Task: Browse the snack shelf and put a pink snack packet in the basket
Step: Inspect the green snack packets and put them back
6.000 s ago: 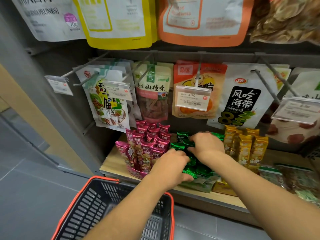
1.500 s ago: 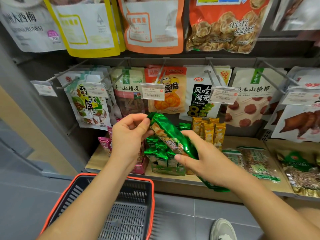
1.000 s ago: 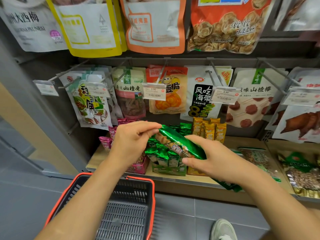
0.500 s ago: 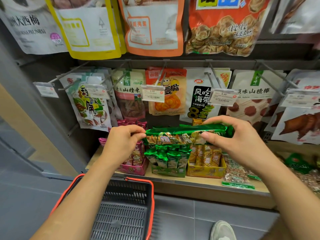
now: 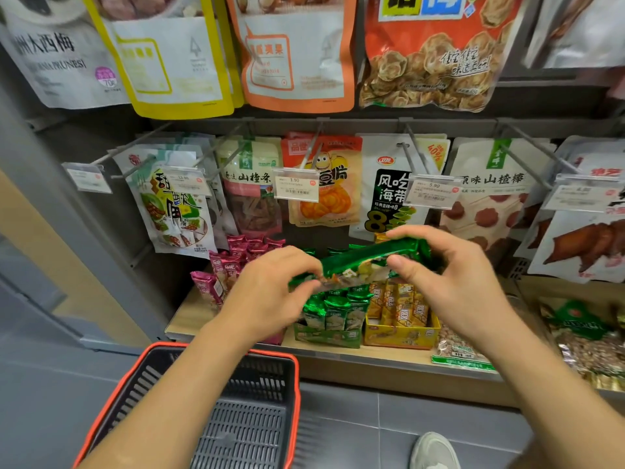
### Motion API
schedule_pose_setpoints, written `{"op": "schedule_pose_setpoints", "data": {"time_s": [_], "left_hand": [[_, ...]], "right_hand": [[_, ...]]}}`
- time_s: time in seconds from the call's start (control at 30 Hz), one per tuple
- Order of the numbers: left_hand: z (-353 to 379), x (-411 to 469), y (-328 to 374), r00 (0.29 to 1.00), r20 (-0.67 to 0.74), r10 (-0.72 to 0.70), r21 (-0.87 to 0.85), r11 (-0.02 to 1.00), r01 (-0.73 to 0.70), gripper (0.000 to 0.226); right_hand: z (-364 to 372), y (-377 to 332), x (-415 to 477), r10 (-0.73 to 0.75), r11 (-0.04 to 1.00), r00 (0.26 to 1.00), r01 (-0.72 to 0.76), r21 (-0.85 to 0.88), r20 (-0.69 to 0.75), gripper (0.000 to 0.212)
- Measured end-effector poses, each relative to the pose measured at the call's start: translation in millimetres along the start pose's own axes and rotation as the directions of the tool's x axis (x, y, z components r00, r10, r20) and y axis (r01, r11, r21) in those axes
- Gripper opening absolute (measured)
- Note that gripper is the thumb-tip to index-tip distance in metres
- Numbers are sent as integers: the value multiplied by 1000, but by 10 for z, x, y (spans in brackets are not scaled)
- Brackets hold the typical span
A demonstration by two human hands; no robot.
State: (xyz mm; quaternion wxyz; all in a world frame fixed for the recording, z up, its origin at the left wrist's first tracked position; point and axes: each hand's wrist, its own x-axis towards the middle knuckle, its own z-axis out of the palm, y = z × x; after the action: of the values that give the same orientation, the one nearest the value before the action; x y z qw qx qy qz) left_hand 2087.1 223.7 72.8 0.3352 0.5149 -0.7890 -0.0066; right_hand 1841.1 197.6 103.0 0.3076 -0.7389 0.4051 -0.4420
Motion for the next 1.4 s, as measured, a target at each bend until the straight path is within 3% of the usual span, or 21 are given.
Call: {"op": "schedule_pose_setpoints", "data": {"time_s": [0.17, 0.27, 0.43, 0.8, 1.03, 1.3, 1.4], "left_hand": [[171, -9, 201, 999, 20, 39, -129, 991, -36, 21], [203, -25, 171, 997, 51, -54, -202, 977, 63, 24], [181, -38, 50, 929, 277, -244, -286, 902, 322, 31], [127, -31, -67, 920, 291, -263, -297, 889, 348, 40], [129, -27, -142, 909, 305, -284, -244, 900, 363, 44], [183, -44, -322, 788, 507, -349, -68, 896, 440, 47], [178, -40, -411, 804, 430, -411, -66, 874, 481, 44]], "right_hand": [[128, -8, -38, 23, 996, 993, -13, -88, 111, 30], [135, -18, -40, 33, 996, 992, -21, -89, 126, 32], [166, -67, -51, -3, 1000, 996, 3, 2, 85, 33], [59, -145, 37, 90, 961, 985, -125, 247, 150, 16], [120, -114, 4, 284, 872, 957, -281, 402, 53, 15], [134, -131, 27, 311, 802, 942, -188, 567, -127, 12], [75, -133, 32, 288, 831, 952, -194, 521, -105, 15]]}}
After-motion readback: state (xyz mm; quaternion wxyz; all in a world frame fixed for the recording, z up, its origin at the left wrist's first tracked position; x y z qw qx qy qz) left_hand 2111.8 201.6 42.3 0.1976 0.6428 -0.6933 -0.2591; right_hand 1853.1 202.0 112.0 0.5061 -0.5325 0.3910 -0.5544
